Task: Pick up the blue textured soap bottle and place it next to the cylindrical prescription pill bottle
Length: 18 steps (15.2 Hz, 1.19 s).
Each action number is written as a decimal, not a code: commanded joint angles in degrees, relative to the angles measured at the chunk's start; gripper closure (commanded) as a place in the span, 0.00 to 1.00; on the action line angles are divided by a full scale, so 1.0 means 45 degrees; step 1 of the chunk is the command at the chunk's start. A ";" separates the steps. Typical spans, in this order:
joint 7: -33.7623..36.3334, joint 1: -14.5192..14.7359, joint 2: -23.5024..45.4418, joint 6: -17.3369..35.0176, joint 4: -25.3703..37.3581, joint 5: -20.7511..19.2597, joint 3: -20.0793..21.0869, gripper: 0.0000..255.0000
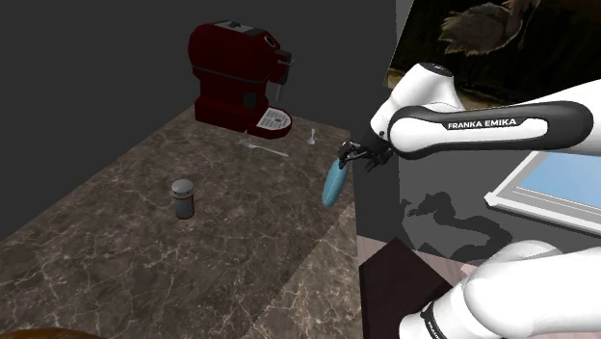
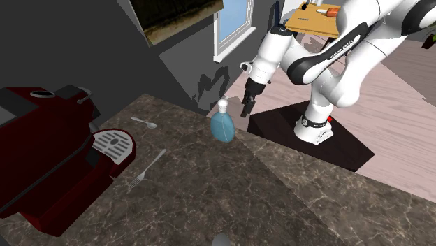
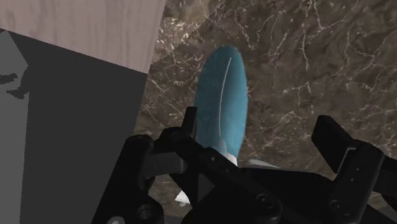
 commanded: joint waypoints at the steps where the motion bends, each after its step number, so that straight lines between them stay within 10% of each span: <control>1: 0.1078 -0.0571 0.0731 0.1467 -0.0142 -0.0316 0.0376 0.00; 5: 0.3700 -0.2251 0.2576 0.4188 -0.0067 -0.1641 0.1488 0.00; 18: 0.4472 -0.3042 0.4243 0.5657 0.0115 -0.2695 0.1966 0.00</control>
